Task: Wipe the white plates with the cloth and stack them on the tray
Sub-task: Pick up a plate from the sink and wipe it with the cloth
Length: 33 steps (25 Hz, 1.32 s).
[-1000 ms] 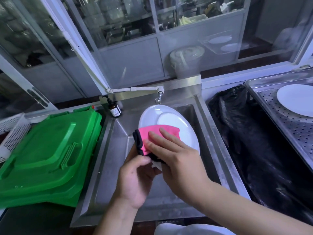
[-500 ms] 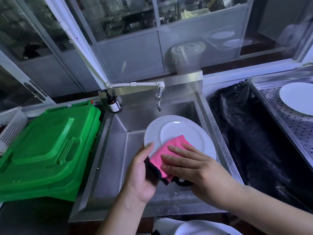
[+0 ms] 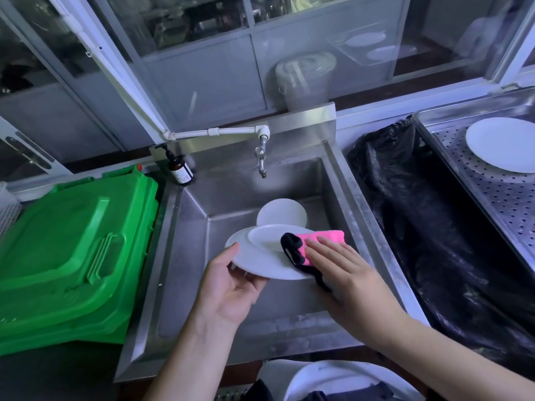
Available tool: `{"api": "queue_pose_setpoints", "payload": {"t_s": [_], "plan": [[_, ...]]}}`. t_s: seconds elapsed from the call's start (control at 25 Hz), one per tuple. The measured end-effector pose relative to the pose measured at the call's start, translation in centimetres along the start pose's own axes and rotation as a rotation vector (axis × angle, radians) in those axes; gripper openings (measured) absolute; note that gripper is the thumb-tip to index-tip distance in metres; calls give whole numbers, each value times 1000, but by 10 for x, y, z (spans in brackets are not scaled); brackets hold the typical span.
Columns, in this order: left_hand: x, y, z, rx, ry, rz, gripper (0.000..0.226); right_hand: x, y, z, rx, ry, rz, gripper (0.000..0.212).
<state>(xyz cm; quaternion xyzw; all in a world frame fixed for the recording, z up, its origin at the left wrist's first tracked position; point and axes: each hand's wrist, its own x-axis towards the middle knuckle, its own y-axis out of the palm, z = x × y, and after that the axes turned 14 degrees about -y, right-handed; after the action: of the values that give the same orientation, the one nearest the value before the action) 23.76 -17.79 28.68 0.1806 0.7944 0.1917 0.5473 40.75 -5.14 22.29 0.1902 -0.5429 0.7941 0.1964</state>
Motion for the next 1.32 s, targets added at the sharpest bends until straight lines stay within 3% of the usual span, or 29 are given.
{"api": "queue_pose_setpoints", "payload": {"t_s": [0.16,0.32,0.4,0.44,0.52,0.6,0.68,0.76,0.8,0.92,1.0,1.12,1.2,1.32], "plan": [[9,-11,-10,-69,-69,-72,17,18,18,1,-130,-42,-176,38],[7,-19,-36,-145,-96,-54,8,53,28,5,-143,-102,-131,38],[13,-20,-47,-169,-135,-16,15,69,36,2,-89,-31,-98,39],[18,-19,-53,-136,-155,3,23,75,42,-1,-39,79,-88,38],[33,-20,-67,63,-124,17,29,75,56,-13,181,486,-122,33],[49,-28,-81,321,50,-37,20,60,63,-21,623,991,-293,35],[62,-47,-95,483,295,-104,20,42,65,-22,926,1340,-435,35],[60,-67,-100,604,350,-97,26,28,64,-16,1124,1452,-457,30],[58,-75,-98,621,292,-27,28,25,62,-12,1199,1456,-468,29],[48,-83,-83,676,93,320,52,29,57,2,1329,1445,-492,40],[42,-79,-77,670,84,451,69,33,52,10,1348,1426,-468,44],[37,-78,-75,649,134,456,78,42,44,23,1264,1430,-409,33],[38,-79,-74,643,149,453,79,48,39,28,1083,1456,-399,28],[38,-81,-71,673,164,461,81,55,25,30,674,1424,-520,23]]}}
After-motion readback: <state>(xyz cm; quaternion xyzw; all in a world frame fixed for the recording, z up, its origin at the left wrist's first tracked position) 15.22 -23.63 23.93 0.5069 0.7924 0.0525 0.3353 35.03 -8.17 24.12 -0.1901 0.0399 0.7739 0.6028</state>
